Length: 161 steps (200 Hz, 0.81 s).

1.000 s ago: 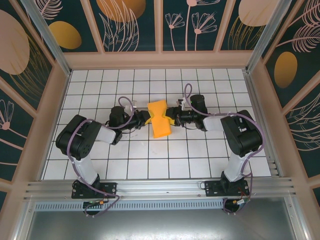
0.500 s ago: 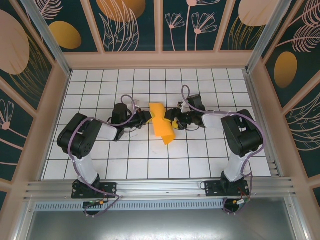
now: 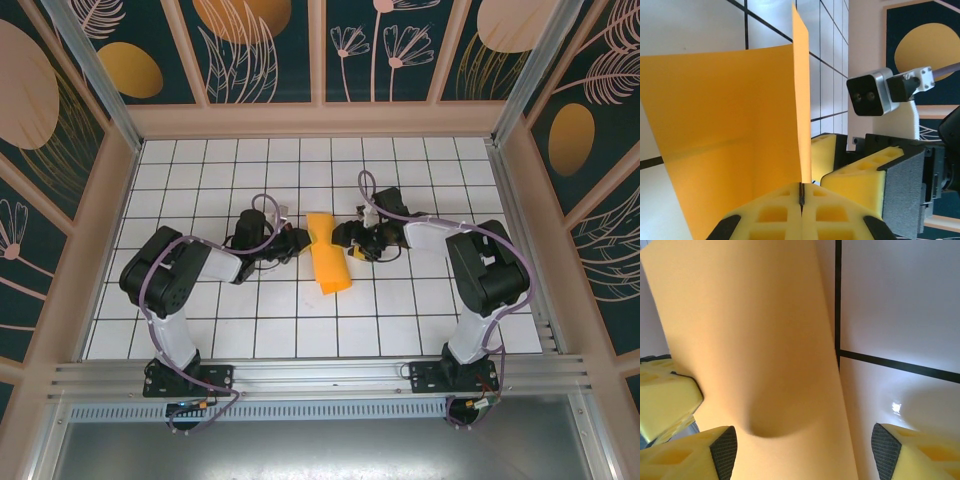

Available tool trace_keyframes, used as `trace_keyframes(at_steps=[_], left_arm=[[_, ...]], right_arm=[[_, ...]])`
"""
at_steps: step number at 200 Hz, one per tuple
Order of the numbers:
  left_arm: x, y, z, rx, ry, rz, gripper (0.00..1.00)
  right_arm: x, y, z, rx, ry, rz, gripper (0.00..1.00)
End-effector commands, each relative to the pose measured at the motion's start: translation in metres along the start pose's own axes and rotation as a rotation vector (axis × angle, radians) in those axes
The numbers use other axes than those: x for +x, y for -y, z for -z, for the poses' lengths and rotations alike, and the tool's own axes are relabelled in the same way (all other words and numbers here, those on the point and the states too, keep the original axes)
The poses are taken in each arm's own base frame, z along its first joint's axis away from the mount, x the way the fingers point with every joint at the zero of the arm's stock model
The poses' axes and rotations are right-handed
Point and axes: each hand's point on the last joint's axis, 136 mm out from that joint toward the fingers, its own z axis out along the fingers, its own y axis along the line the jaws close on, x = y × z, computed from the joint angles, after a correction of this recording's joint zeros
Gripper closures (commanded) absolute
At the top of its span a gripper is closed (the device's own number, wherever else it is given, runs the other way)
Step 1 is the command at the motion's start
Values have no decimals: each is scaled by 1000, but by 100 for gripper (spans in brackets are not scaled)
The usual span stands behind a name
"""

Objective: Fold a paper plane with a square sheet of paper (pick it up from the middle)
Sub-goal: Fold the square sheet of paper in half at the center of the table.

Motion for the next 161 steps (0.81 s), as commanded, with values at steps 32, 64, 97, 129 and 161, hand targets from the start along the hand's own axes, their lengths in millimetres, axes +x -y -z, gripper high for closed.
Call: trace_keyframes(at_steps=[32, 64, 97, 129, 161], left_arm=[[2, -14, -8, -56, 13, -2, 100], [2, -18, -8, -69, 16, 7, 100], [0, -20, -8, -87, 20, 2, 100], [0, -21, -8, -101, 19, -4, 94], [-9, -17, -2, -166, 45, -87, 70]], right_arm=[[6, 0, -5, 26, -67, 76, 35], [9, 12, -12, 74, -89, 71, 40], [10, 25, -15, 126, -89, 60, 43], [11, 34, -19, 159, -95, 52, 48], [13, 53, -23, 265, -100, 54, 51]])
